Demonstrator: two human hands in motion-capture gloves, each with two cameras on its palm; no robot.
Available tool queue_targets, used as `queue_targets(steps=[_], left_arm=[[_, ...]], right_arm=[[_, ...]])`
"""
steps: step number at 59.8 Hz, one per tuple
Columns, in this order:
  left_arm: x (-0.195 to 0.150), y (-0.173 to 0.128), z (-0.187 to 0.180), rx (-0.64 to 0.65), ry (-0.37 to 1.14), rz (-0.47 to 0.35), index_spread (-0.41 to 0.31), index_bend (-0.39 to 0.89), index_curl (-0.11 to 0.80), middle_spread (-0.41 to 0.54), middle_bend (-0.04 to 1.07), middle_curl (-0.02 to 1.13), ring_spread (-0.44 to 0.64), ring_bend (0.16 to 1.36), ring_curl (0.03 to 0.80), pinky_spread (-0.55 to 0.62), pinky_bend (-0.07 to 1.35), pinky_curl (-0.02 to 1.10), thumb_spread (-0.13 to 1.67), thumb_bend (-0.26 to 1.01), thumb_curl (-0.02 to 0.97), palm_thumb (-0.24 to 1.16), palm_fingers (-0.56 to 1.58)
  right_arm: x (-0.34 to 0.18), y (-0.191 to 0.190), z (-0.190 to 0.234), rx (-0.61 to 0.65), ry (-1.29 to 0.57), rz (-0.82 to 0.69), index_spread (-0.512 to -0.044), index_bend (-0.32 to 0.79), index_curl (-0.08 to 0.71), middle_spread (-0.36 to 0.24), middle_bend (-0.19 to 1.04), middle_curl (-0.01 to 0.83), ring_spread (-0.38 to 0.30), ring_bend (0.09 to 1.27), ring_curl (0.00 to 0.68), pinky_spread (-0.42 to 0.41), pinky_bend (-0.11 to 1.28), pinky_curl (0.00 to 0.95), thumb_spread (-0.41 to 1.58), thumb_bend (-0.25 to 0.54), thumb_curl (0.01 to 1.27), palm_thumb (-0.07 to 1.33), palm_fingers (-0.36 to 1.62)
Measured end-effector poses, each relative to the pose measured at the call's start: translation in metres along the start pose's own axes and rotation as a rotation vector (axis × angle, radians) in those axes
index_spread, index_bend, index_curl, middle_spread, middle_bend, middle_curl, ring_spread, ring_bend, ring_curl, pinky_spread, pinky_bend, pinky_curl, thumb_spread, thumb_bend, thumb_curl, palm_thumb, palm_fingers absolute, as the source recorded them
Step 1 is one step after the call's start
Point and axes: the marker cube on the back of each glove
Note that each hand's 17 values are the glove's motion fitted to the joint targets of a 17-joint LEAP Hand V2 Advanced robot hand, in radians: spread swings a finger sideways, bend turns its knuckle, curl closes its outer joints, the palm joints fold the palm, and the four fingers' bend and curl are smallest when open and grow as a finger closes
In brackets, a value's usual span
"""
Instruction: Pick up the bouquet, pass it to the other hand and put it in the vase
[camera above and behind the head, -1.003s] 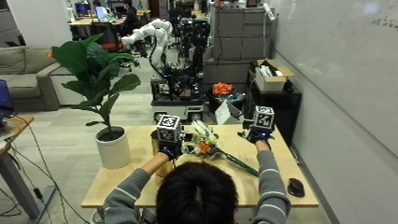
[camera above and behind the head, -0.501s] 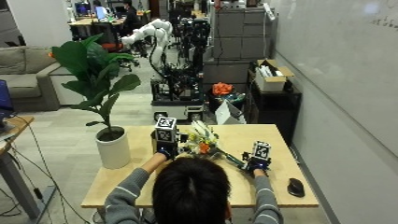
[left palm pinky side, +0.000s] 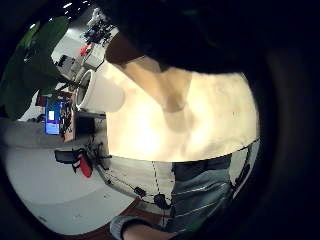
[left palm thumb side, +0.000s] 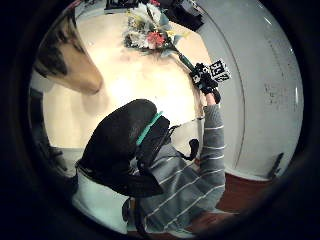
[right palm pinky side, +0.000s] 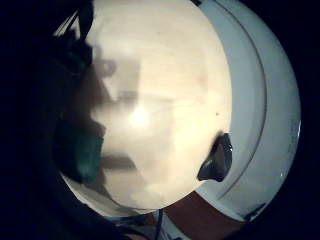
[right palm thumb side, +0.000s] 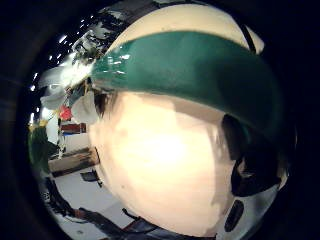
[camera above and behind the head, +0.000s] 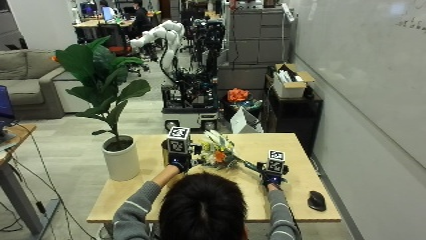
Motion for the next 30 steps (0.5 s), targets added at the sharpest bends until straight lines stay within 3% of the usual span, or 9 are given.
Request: queue_targets(steps=[1, 4, 5, 9, 17, 24, 30], left_arm=[[0.0, -0.001, 0.001, -0.001, 0.0, 0.001, 0.101, 0.12, 0.224, 0.355, 0.2, 0.34, 0.43, 0.63, 0.272, 0.43, 0.6, 0.35, 1.02, -0.02, 0.293, 0.16, 0.06], [0.001, -0.006, 0.002, 0.002, 0.007, 0.004, 0.101, 0.13, 0.226, 0.354, 0.2, 0.34, 0.43, 0.63, 0.271, 0.43, 0.6, 0.35, 1.02, -0.03, 0.293, 0.16, 0.06], [0.002, -0.006, 0.001, 0.001, 0.008, 0.004, 0.101, 0.13, 0.226, 0.353, 0.2, 0.34, 0.43, 0.63, 0.271, 0.43, 0.6, 0.35, 1.02, -0.03, 0.293, 0.16, 0.06], [0.005, -0.005, -0.004, -0.002, 0.019, -0.004, 0.101, 0.13, 0.226, 0.349, 0.2, 0.35, 0.43, 0.62, 0.27, 0.42, 0.59, 0.34, 1.02, -0.03, 0.293, 0.16, 0.06], [0.004, -0.019, -0.015, -0.01, 0.044, -0.028, 0.1, 0.13, 0.231, 0.345, 0.2, 0.35, 0.42, 0.62, 0.27, 0.42, 0.59, 0.34, 1.02, -0.03, 0.293, 0.16, 0.07], [0.002, -0.029, -0.039, 0.004, 0.102, -0.067, 0.1, 0.13, 0.235, 0.337, 0.2, 0.35, 0.42, 0.62, 0.267, 0.41, 0.58, 0.34, 1.02, -0.03, 0.292, 0.16, 0.08], [0.004, -0.047, -0.058, 0.048, 0.206, -0.064, 0.095, 0.13, 0.237, 0.334, 0.2, 0.35, 0.42, 0.62, 0.266, 0.41, 0.57, 0.33, 1.02, -0.03, 0.292, 0.16, 0.09]], right_arm=[[0.003, 0.003, -0.002, -0.011, 0.049, 0.078, -0.224, 0.32, 0.377, -0.091, 0.24, 0.369, -0.111, 0.42, 0.335, -0.018, 0.33, 0.327, 1.14, 0.159, 0.36, 0.9, 1.12], [0.012, 0.01, -0.01, -0.028, 0.168, 0.257, -0.22, 0.21, 0.377, -0.11, 0.3, 0.402, -0.145, 0.53, 0.378, -0.132, 0.39, 0.354, 1.16, 0.158, 0.36, 0.92, 1.33], [0.012, 0.006, -0.014, 0.031, 0.187, 0.275, -0.22, 0.16, 0.374, -0.12, 0.36, 0.426, -0.152, 0.59, 0.403, -0.154, 0.45, 0.378, 1.15, 0.141, 0.35, 0.9, 1.44], [0.008, -0.013, -0.031, 0.281, 0.198, 0.283, -0.221, 0.17, 0.386, -0.138, 0.46, 0.474, -0.173, 0.69, 0.456, -0.203, 0.54, 0.421, 1.16, 0.1, 0.33, 0.87, 1.49], [0.025, -0.009, -0.071, 0.44, 0.222, 0.506, -0.225, 0.36, 0.471, -0.16, 0.7, 0.58, -0.19, 0.85, 0.54, -0.226, 0.65, 0.492, 1.13, 0.042, 0.32, 0.86, 1.54], [-0.016, 0.007, -0.097, 0.341, -0.105, 0.455, -0.22, 0.49, 0.539, -0.163, 0.8, 0.635, -0.189, 0.94, 0.587, -0.228, 0.72, 0.534, 1.12, 0.014, 0.32, 0.87, 1.47], [-0.031, 0.003, -0.148, 0.51, -0.198, 0.437, -0.214, 0.58, 0.585, -0.158, 0.86, 0.665, -0.187, 0.99, 0.612, -0.22, 0.76, 0.562, 1.12, -0.003, 0.32, 0.89, 1.43]])
